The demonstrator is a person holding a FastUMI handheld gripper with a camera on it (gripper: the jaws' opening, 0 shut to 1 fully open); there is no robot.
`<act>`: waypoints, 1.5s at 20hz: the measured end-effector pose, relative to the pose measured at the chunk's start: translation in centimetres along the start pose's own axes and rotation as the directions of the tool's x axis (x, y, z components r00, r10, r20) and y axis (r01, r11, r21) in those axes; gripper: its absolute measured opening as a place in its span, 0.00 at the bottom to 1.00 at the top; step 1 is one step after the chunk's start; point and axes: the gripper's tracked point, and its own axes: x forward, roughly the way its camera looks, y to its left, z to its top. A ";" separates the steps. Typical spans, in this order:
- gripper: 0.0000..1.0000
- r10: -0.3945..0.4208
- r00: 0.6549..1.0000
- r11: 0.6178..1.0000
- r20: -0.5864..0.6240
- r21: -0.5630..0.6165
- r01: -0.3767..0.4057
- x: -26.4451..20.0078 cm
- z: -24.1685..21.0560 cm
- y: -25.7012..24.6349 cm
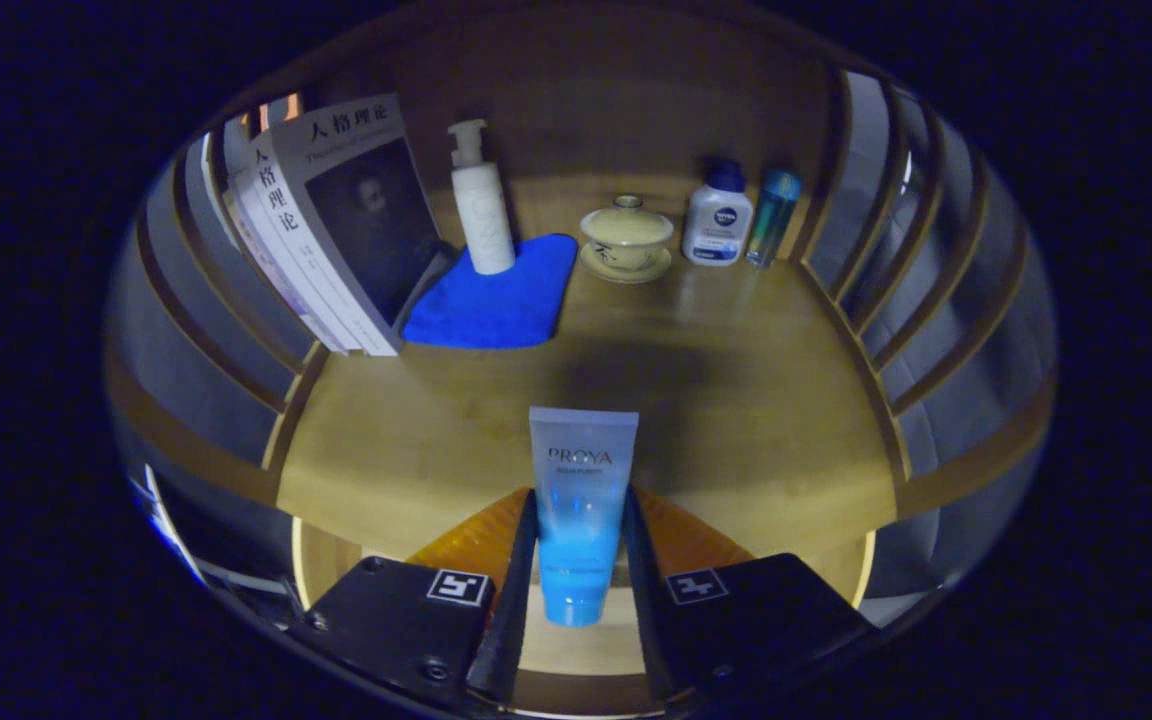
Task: Pull open the drawer, take out the items inside it, and place them on the countertop above the cabinet.
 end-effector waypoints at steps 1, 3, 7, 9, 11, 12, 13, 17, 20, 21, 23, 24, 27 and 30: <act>0.51 -0.007 1.000 1.000 0.001 0.010 0.007 0.6 0.4 -0.1; 0.51 -0.009 1.000 1.000 -0.021 0.027 0.009 1.2 -0.2 0.0; 0.51 -0.013 1.000 1.000 -0.022 0.019 0.013 2.0 -0.7 -0.3; 0.52 -0.024 1.000 1.000 -0.009 0.003 0.024 2.8 -0.8 -0.5; 0.55 -0.025 1.000 1.000 -0.003 0.004 0.025 2.9 -0.8 -0.7; 0.57 -0.022 1.000 1.000 0.004 0.016 0.022 2.9 -0.9 -0.7; 0.59 -0.022 0.999 0.999 0.026 0.033 0.021 2.9 -0.7 -0.8; 0.65 0.012 0.991 0.997 0.133 0.072 -0.022 2.2 -0.1 -0.5; 0.63 -0.008 0.938 0.999 0.346 0.035 -0.005 -0.8 0.7 -0.4; 0.63 -0.002 0.905 0.999 0.425 0.037 -0.015 -2.5 0.7 -0.1; 0.72 0.029 0.833 0.998 0.553 0.036 -0.059 -6.1 -0.1 1.4; 0.81 0.037 0.790 0.997 0.612 0.028 -0.068 -7.9 -0.8 1.5; 1.00 0.025 0.663 0.999 0.748 0.013 -0.052 -12.7 -4.1 1.2; 1.00 0.045 0.530 0.998 0.847 -0.019 -0.055 -17.1 -7.9 1.4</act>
